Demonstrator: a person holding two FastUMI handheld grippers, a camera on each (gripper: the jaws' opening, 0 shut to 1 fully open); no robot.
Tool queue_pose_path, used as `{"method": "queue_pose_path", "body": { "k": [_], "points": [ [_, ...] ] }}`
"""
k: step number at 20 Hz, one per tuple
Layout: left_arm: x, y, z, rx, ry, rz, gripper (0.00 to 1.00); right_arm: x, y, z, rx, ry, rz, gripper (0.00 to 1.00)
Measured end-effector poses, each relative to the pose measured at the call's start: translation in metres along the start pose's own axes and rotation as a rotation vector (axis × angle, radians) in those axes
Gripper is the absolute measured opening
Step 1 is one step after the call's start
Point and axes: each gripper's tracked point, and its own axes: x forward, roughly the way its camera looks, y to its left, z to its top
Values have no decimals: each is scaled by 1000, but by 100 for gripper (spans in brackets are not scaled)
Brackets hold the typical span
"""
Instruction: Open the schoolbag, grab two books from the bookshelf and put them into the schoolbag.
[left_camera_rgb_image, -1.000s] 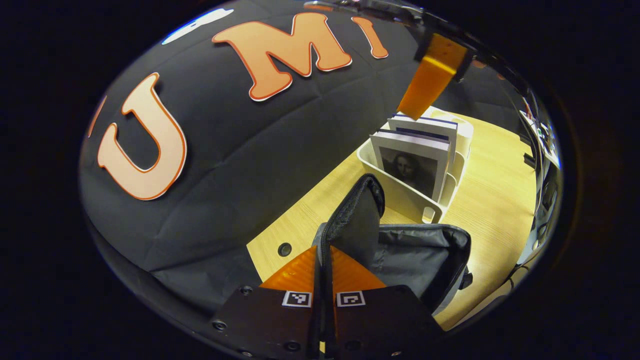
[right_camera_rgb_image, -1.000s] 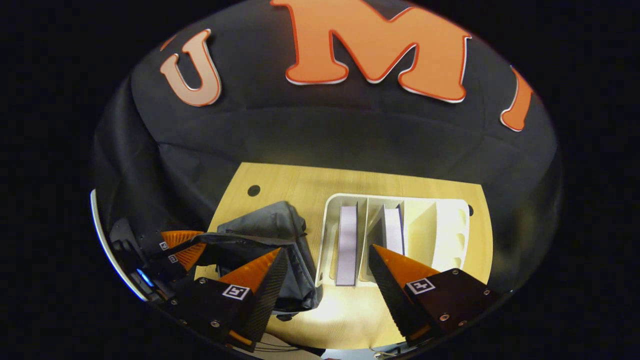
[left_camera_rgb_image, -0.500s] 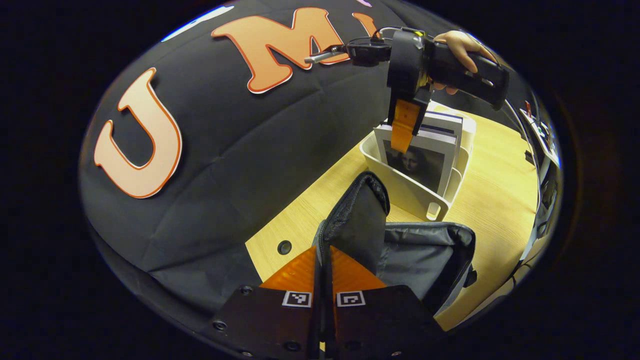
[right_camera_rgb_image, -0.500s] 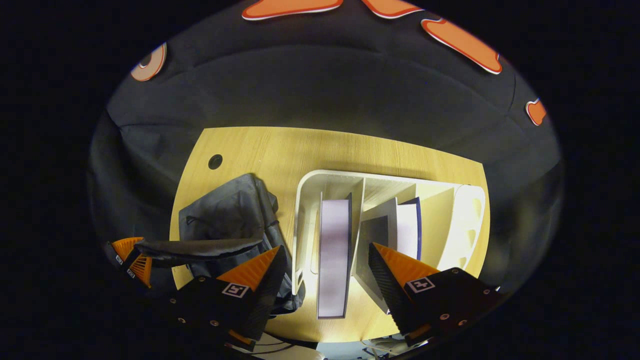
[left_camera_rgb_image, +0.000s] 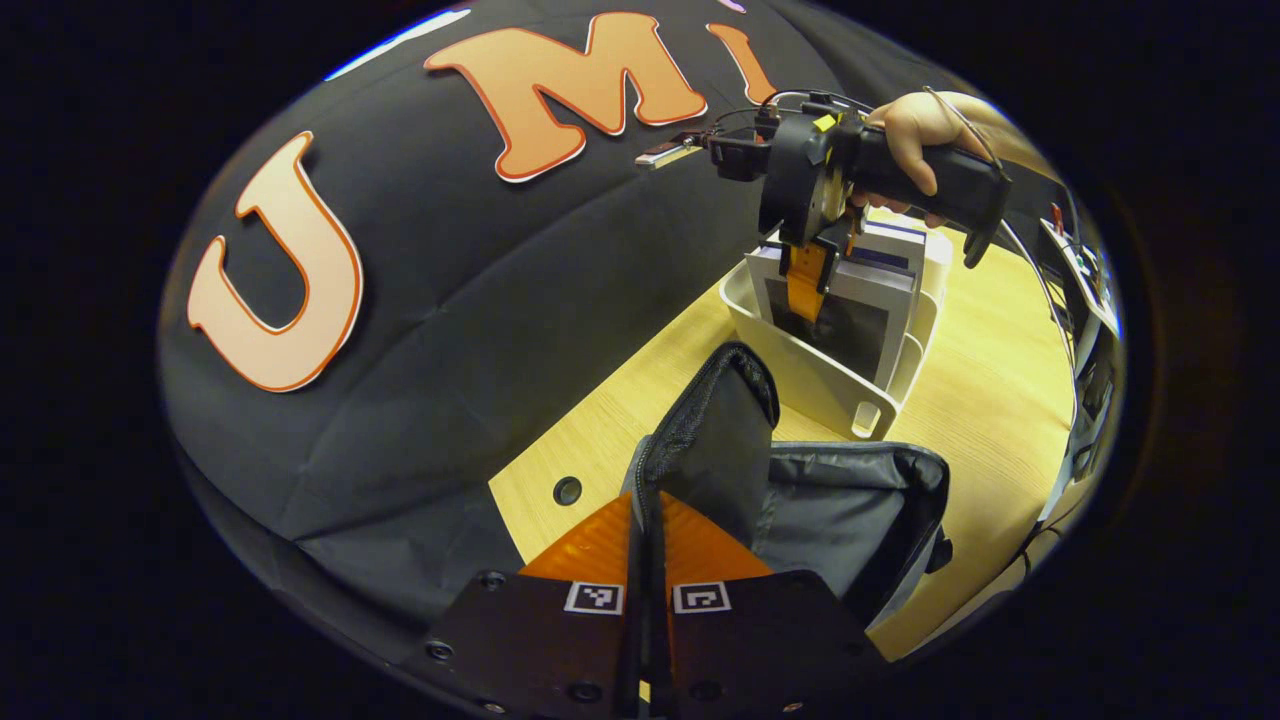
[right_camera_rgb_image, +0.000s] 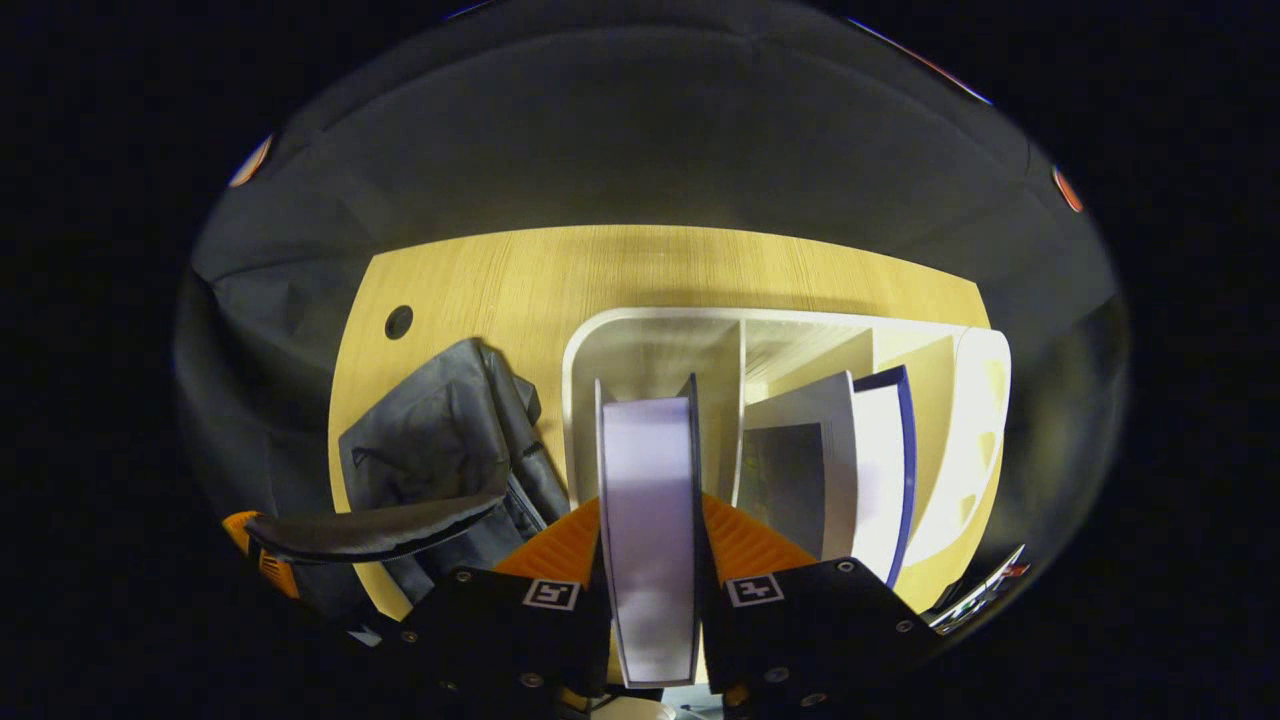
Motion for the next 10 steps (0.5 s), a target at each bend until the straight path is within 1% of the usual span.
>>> {"method": "queue_pose_path", "body": {
  "k": [1, 2, 5, 10],
  "points": [
    [0, -1, 0, -1, 0, 0, 4, -4, -1, 2, 4, -10, -1, 29],
    [-1, -1, -1, -2, 3, 0, 4, -12, -3, 3, 11, -24, 1, 37],
    [-3, -2, -1, -7, 1, -1, 4, -47, -3, 9, 20, -77, 27, 37],
    [-5, -4, -1, -7, -1, -8, 4, -123, -13, 19, 28, -213, 31, 36]
  ]
}}
